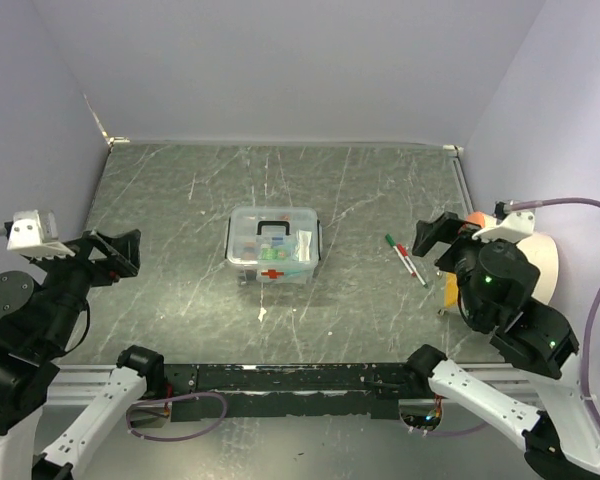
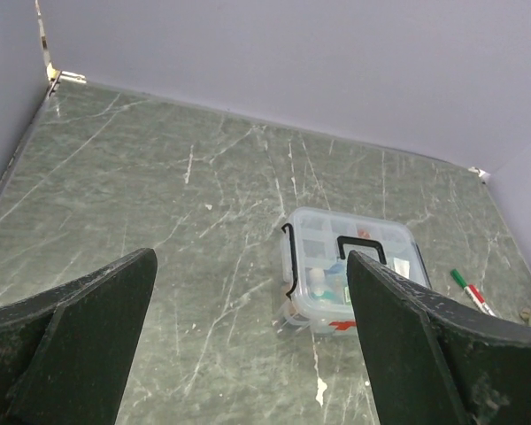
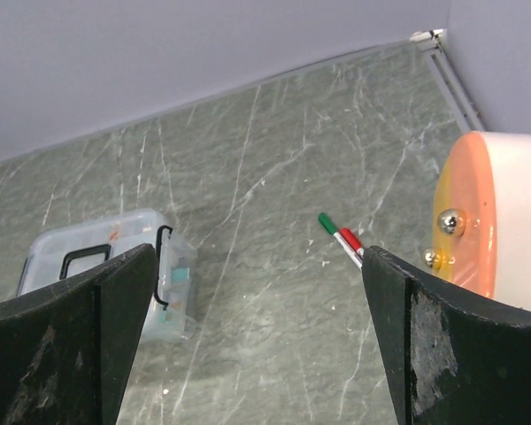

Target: Organize the medicine kit

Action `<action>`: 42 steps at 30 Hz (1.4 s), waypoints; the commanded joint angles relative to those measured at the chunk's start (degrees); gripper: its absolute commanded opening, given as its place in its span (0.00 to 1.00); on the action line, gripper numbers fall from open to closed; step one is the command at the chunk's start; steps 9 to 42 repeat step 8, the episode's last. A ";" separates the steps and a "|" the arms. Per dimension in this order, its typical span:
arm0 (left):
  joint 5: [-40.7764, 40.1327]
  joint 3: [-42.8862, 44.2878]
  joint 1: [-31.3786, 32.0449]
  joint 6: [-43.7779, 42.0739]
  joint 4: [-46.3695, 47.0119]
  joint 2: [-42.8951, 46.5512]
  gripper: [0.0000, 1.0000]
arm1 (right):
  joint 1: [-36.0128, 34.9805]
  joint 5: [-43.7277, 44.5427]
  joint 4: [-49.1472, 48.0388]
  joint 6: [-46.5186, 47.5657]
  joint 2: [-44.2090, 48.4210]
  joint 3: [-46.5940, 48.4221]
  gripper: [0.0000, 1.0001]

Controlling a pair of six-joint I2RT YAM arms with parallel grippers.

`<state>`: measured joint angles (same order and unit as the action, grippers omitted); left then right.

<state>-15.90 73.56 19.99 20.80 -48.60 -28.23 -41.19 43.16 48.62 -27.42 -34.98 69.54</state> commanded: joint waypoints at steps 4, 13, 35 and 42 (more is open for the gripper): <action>-0.32 -1.61 0.23 0.68 -2.17 1.53 1.00 | 0.14 2.08 1.37 2.86 2.28 1.95 1.00; -0.27 -2.09 0.23 0.73 -2.25 1.77 1.00 | 0.13 2.97 1.72 2.79 1.94 1.83 1.00; -0.27 -2.09 0.23 0.73 -2.25 1.77 1.00 | 0.13 2.97 1.72 2.79 1.94 1.83 1.00; -0.27 -2.09 0.23 0.73 -2.25 1.77 1.00 | 0.13 2.97 1.72 2.79 1.94 1.83 1.00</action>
